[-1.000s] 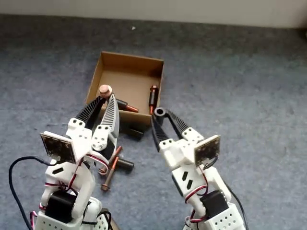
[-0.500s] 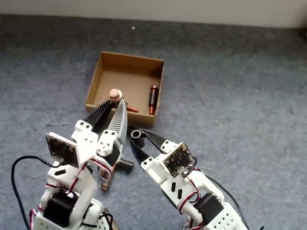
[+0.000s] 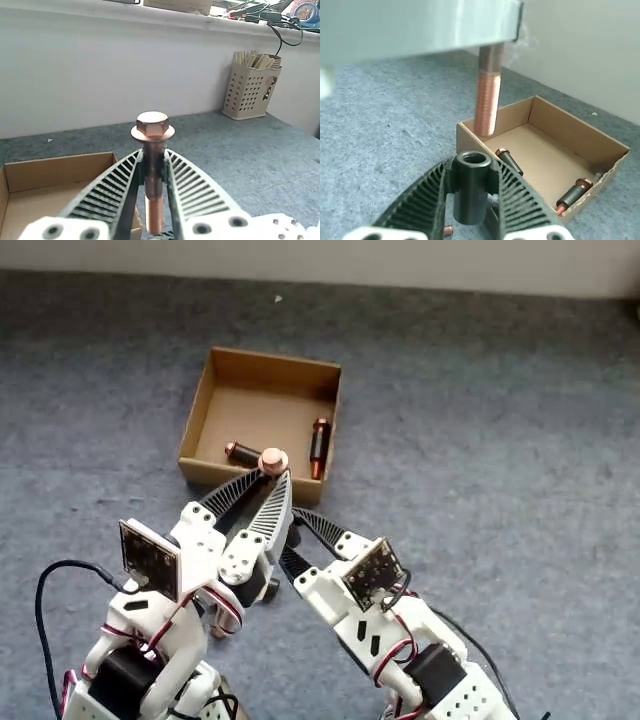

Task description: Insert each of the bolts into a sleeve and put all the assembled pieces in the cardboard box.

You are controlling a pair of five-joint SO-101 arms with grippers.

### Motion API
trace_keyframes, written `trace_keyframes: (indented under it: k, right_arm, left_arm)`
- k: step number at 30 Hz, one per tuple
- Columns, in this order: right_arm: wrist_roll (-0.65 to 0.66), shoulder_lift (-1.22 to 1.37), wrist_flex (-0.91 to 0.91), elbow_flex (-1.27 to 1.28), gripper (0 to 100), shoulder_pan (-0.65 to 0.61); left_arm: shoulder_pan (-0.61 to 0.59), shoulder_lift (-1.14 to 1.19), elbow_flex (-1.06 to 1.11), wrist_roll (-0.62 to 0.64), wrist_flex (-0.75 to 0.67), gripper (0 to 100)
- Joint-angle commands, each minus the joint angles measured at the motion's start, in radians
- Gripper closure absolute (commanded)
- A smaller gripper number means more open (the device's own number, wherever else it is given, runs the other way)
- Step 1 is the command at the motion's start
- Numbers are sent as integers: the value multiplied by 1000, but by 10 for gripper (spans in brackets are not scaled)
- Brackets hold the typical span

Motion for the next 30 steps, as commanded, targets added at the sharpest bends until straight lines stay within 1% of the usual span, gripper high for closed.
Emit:
trace_keyframes:
  k: [1,12,20,26,30]
  right_arm:
    - [5,-27,-68,107,994,-10]
    - [5,-28,-76,101,994,-4]
    - [5,-28,-76,44,994,-1]
    - [3,-28,-76,39,994,84]
    - [3,-28,-76,39,994,90]
  left_arm:
    - [15,-16,-45,-2,8,993]
    - [15,-16,-45,-2,34,993]
    - [12,-16,-47,-2,49,993]
    - [15,-16,-47,-2,51,993]
    - [15,-16,-45,-2,51,993]
